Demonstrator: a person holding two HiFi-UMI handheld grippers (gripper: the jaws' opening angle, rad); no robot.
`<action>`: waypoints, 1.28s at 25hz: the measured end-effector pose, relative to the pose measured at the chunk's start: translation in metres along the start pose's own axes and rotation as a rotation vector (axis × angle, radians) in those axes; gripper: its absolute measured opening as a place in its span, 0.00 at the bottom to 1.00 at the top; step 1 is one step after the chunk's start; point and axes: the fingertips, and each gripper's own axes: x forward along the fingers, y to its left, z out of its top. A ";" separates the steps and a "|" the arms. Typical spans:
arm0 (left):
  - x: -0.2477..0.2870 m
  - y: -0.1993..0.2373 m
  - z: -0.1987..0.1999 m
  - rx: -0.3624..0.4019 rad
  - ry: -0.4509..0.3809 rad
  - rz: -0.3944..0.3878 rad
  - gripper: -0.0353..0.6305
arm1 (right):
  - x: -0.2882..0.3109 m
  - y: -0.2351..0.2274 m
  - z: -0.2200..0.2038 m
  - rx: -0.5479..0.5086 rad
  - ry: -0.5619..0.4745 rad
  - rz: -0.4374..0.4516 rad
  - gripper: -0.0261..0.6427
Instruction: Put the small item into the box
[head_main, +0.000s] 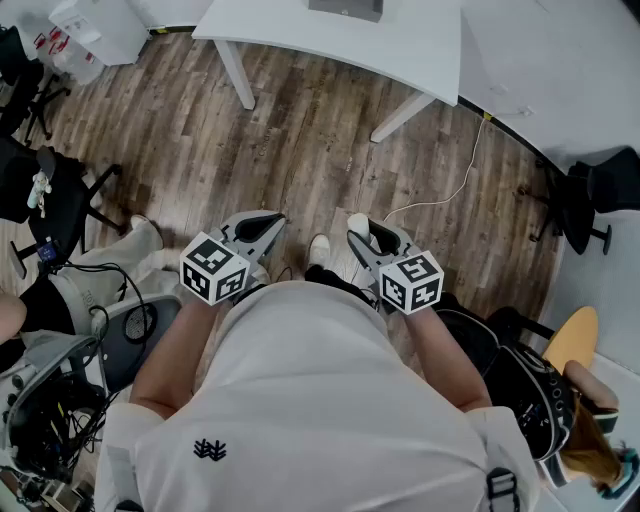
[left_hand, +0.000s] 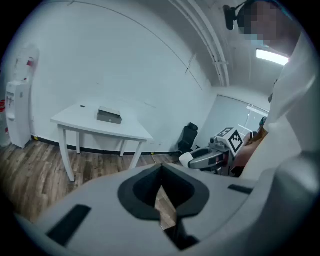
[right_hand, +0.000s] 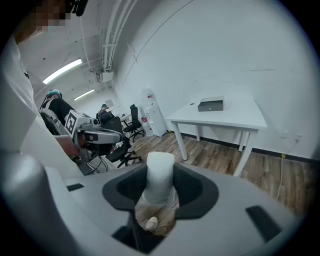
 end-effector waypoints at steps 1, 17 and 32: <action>0.008 -0.002 0.007 -0.001 -0.006 0.005 0.06 | -0.004 -0.010 0.003 -0.003 -0.001 0.000 0.29; 0.088 -0.003 0.055 -0.015 0.000 0.048 0.06 | -0.007 -0.116 0.027 0.136 -0.035 0.023 0.29; 0.191 0.104 0.162 0.123 -0.011 -0.091 0.06 | 0.066 -0.238 0.148 0.323 -0.090 -0.121 0.29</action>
